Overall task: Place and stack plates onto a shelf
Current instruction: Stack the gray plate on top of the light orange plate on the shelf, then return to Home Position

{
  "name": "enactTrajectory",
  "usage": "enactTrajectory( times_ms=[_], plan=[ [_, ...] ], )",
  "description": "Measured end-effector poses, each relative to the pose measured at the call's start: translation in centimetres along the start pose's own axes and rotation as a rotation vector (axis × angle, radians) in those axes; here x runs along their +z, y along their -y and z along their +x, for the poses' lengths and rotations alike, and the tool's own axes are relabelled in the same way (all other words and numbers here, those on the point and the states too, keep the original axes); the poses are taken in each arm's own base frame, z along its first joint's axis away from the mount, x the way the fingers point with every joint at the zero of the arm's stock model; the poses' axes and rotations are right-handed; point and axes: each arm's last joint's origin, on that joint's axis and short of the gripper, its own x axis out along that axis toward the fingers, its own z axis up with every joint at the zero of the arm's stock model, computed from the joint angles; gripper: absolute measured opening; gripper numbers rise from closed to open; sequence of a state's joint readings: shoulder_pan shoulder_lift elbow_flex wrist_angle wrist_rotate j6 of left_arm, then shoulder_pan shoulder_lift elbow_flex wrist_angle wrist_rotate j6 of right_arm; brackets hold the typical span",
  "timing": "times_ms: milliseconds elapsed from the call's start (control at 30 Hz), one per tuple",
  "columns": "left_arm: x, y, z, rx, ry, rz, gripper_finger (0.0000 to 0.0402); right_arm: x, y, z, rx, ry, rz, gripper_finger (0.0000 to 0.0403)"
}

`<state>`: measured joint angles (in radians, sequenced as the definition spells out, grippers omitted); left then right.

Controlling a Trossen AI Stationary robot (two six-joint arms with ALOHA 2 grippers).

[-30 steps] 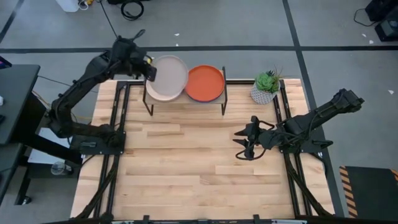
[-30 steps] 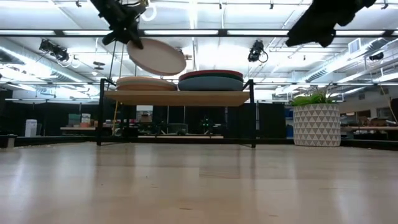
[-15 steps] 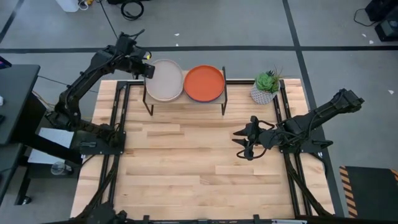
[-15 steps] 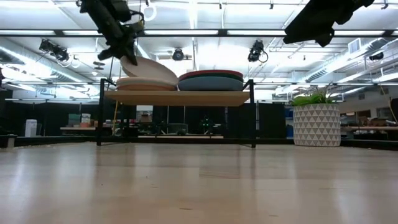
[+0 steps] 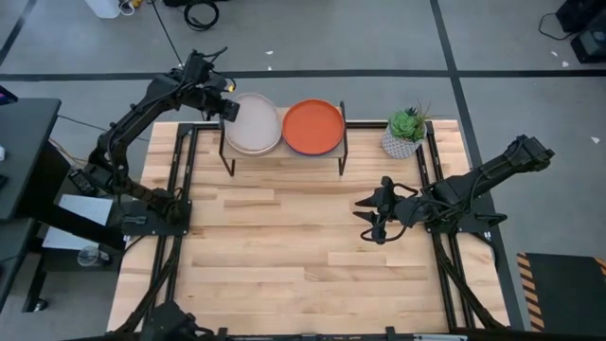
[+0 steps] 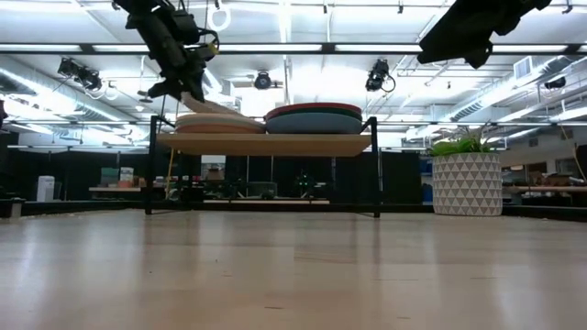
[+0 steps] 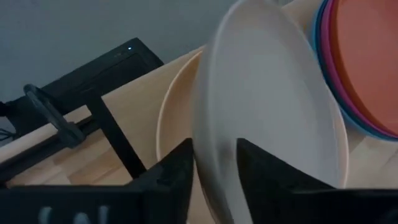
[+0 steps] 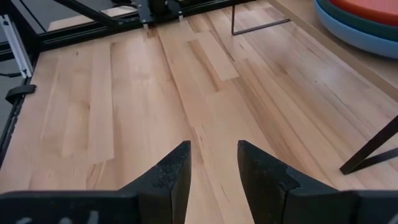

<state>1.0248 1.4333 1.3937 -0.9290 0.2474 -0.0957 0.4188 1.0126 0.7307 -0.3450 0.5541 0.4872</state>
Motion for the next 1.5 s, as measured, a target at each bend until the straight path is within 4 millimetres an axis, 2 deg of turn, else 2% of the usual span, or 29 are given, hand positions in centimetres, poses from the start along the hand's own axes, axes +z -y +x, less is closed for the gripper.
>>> enactTrajectory(
  times_ms=[300, 467, 567, 667, 800, 1100, 1367, 1500],
  plan=[
    [0.3, 0.3, -0.8, 0.029, 0.014, 0.076, 0.0222, 0.0, 0.0, 0.0, 0.001, 0.003, 0.001, 0.0137],
    [0.8, 0.4, -1.7, 0.072, 0.040, 0.126, 0.0237, 0.1, -0.1, 0.0, 0.004, 0.013, -0.008, 0.0137],
    [0.8, 1.4, -1.7, 0.037, 0.038, 0.203, 0.0234, 0.1, -0.1, 0.0, 0.002, 0.015, -0.011, 0.0137],
    [0.3, 3.5, -1.3, -0.023, 0.016, 0.337, 0.0228, 0.1, 0.0, 0.0, 0.000, 0.015, -0.028, 0.0137],
    [-0.5, 7.6, -0.9, -0.112, 0.027, 0.540, 0.0220, 0.2, 0.0, 0.0, -0.026, 0.025, -0.060, 0.0137],
    [-2.8, 15.2, -2.8, -0.309, 0.190, 0.791, 0.0205, 0.8, 0.7, -0.8, -0.062, 0.076, -0.099, 0.0137],
    [-6.2, 20.4, -3.0, -0.466, 0.172, 0.945, 0.0203, 1.6, 2.5, -1.9, -0.060, 0.099, -0.083, 0.0137],
    [-8.7, 21.9, -1.6, -0.542, 0.217, 1.007, 0.0203, 1.2, 3.6, -2.6, -0.072, 0.133, -0.057, 0.0137]
  ],
)
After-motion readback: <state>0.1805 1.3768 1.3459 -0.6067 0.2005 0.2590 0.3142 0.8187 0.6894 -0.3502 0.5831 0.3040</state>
